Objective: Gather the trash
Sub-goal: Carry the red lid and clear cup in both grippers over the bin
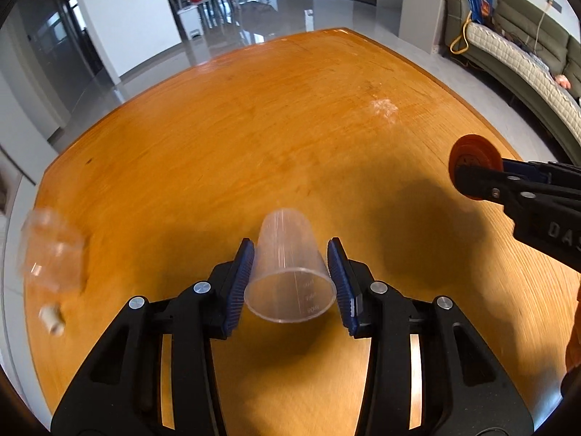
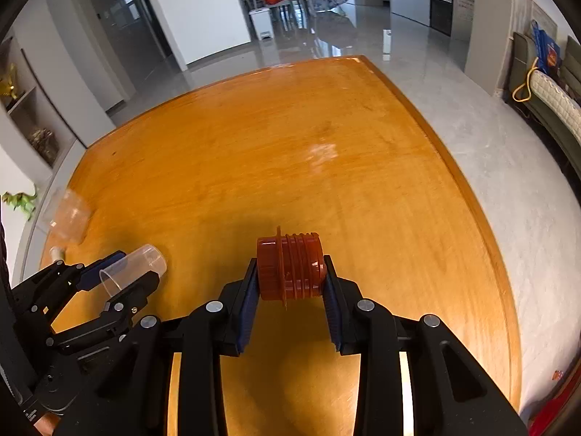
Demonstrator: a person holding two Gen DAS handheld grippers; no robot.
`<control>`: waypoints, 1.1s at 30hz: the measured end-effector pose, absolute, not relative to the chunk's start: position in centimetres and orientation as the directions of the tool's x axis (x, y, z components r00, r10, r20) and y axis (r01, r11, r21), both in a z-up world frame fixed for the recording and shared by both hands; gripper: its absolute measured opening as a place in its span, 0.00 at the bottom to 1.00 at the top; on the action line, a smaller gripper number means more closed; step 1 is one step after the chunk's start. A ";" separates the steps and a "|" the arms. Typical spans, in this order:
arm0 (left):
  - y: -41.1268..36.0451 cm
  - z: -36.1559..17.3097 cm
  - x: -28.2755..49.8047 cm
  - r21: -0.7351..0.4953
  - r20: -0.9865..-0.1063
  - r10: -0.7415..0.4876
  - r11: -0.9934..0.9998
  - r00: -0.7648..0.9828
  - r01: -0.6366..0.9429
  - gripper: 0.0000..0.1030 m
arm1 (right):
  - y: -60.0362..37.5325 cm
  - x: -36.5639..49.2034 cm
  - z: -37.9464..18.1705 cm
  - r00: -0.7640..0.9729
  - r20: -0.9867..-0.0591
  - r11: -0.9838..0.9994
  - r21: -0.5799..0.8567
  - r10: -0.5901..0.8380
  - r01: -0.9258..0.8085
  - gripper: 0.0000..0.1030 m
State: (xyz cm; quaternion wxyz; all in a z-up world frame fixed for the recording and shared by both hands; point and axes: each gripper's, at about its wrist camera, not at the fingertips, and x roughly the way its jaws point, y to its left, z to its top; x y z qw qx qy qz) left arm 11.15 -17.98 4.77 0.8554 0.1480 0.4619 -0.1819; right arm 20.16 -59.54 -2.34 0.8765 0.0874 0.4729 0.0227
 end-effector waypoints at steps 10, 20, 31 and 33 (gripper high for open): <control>-9.7 6.4 3.2 0.045 -0.840 -0.135 0.948 0.526 0.315 0.41 | -52.0 13.2 -2.3 0.510 -0.814 0.961 0.243 0.277 -0.134 0.34; 0.7 7.0 -5.6 -0.001 -0.802 -0.074 0.993 0.593 0.122 0.41 | -43.0 7.2 -2.5 0.434 -0.810 0.905 0.261 0.395 -0.337 0.34; 12.3 5.3 -16.8 -0.072 -0.793 0.029 0.987 0.609 -0.141 0.41 | -31.3 -1.8 -2.9 0.274 -0.806 0.753 0.289 0.524 -0.591 0.34; 15.2 4.8 -19.9 -0.070 -0.797 0.070 0.976 0.600 -0.207 0.41 | -28.7 -4.0 -3.0 0.229 -0.805 0.703 0.294 0.547 -0.648 0.34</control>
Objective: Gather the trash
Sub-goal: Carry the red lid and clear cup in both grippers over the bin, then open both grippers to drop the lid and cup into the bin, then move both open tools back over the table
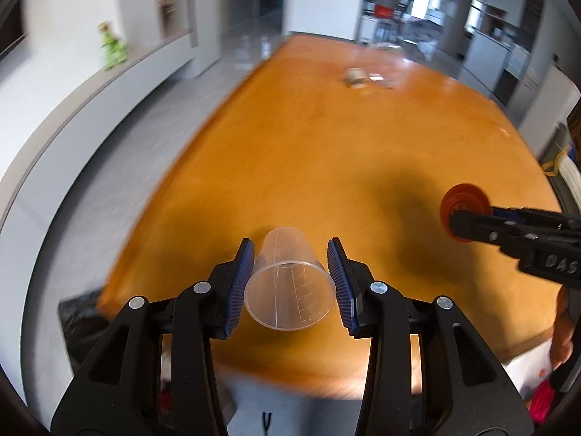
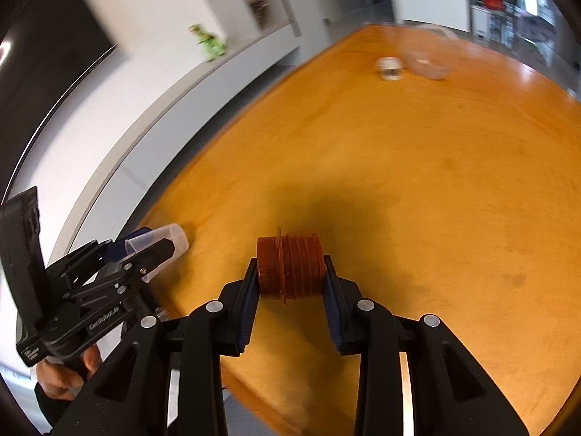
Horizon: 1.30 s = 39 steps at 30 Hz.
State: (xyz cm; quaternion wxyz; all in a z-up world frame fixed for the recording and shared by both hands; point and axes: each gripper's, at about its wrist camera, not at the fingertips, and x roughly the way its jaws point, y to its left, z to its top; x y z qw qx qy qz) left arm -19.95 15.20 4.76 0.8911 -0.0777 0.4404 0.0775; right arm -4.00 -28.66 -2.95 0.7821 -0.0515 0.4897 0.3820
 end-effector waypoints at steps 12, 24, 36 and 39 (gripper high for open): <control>29.0 3.4 -36.5 -0.059 -0.803 0.338 0.775 0.492 -0.629 0.41 | -12.8 -16.1 -3.9 -0.013 -0.828 0.391 0.279 0.561 -0.877 0.34; 35.6 0.9 -45.2 -0.034 -0.854 0.425 0.530 0.300 -0.847 0.94 | -2.4 -23.2 -4.9 -0.034 -0.859 0.228 0.173 0.510 -0.958 0.62; 34.1 1.5 -43.0 -0.015 -0.849 0.425 0.575 0.314 -0.818 0.94 | -5.8 -20.4 -3.5 -0.017 -0.829 0.282 0.210 0.560 -0.936 0.62; 32.9 2.3 -41.5 -0.010 -0.843 0.421 0.612 0.336 -0.791 0.94 | -7.5 -18.3 -3.1 0.013 -0.821 0.328 0.214 0.571 -0.920 0.63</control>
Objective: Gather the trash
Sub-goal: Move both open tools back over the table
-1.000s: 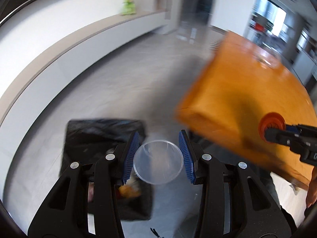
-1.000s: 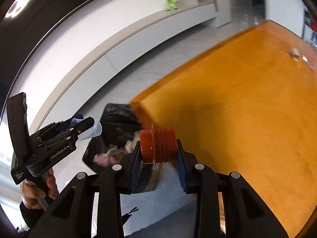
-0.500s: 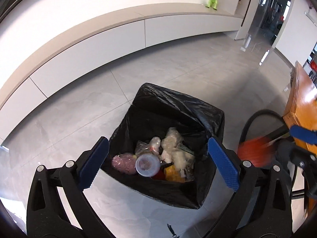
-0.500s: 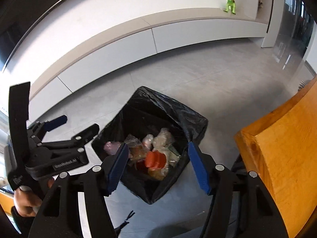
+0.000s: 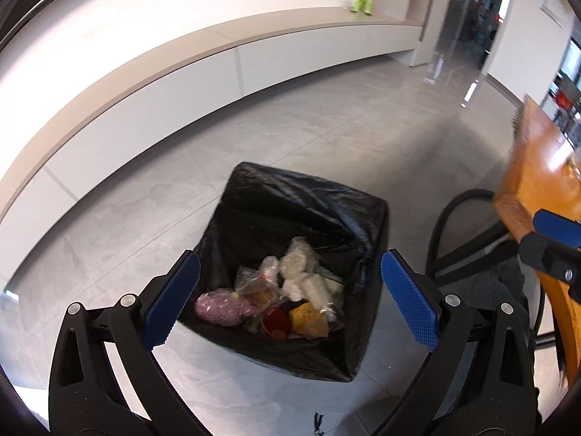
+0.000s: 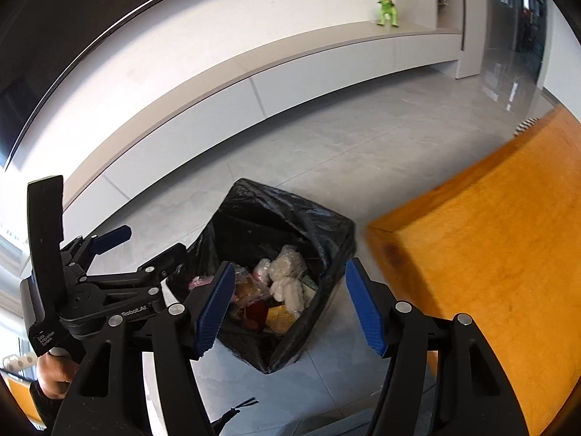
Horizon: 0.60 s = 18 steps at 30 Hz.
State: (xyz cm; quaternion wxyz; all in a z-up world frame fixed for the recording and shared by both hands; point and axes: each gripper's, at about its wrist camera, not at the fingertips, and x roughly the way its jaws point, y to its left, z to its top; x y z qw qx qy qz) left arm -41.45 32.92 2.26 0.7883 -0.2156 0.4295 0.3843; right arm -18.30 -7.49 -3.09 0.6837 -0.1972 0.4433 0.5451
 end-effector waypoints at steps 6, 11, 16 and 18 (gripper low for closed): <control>30.0 3.8 -36.8 0.015 -0.828 0.406 0.705 0.386 -0.709 0.94 | -11.3 -13.3 -2.8 0.072 -0.815 0.431 0.226 0.574 -0.874 0.64; 26.7 5.5 -31.4 0.037 -0.813 0.377 0.794 0.443 -0.607 0.94 | -14.8 -8.4 -2.5 0.136 -0.809 0.525 0.233 0.572 -0.819 0.64; 23.6 7.1 -25.5 0.060 -0.802 0.345 0.859 0.488 -0.509 0.94 | -18.2 -3.7 -1.7 0.207 -0.801 0.606 0.228 0.561 -0.762 0.64; 22.4 7.6 -22.7 0.057 -0.803 0.318 0.883 0.504 -0.466 0.94 | -19.7 -1.4 -1.4 0.236 -0.801 0.641 0.223 0.550 -0.735 0.64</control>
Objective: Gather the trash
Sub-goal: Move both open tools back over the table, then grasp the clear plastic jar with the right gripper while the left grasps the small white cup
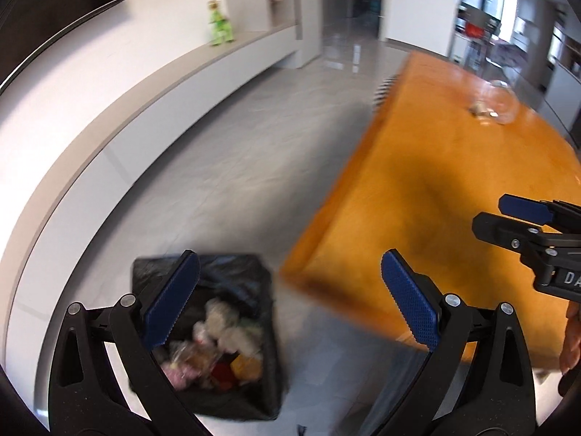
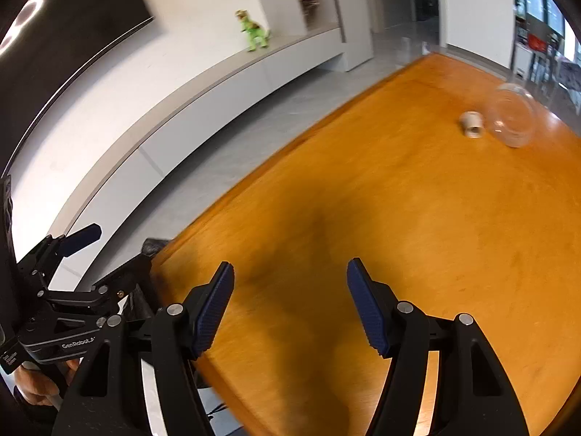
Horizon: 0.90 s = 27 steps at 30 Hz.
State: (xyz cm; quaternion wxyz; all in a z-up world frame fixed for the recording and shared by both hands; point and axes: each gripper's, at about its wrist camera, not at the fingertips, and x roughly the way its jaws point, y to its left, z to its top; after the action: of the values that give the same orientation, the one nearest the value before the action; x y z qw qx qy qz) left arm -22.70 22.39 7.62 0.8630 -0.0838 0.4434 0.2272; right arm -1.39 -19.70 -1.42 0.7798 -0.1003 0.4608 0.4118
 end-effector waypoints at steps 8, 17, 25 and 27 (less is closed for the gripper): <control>16.6 8.3 -12.3 0.096 -0.816 0.253 0.946 0.519 -0.311 0.94 | -25.2 8.3 -0.9 0.332 -0.821 0.749 0.164 0.465 -0.642 0.64; 10.9 8.7 -1.4 0.110 -0.845 0.190 0.976 0.501 -0.187 0.94 | -29.7 21.0 -1.1 0.382 -0.836 0.823 0.134 0.393 -0.552 0.65; 7.3 7.6 8.7 0.104 -0.876 0.140 0.989 0.462 -0.103 0.94 | -29.3 28.2 -0.9 0.385 -0.833 0.787 0.095 0.398 -0.610 0.82; 6.8 7.1 10.6 0.109 -0.886 0.139 0.990 0.442 -0.092 0.94 | -28.6 29.3 -1.0 0.374 -0.838 0.762 0.074 0.398 -0.644 0.85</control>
State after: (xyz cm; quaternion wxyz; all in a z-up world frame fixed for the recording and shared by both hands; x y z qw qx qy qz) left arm 10.63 6.76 7.08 0.8489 0.0225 0.5237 0.0679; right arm 29.29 -28.63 -0.98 0.8179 -0.1337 0.4603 0.3183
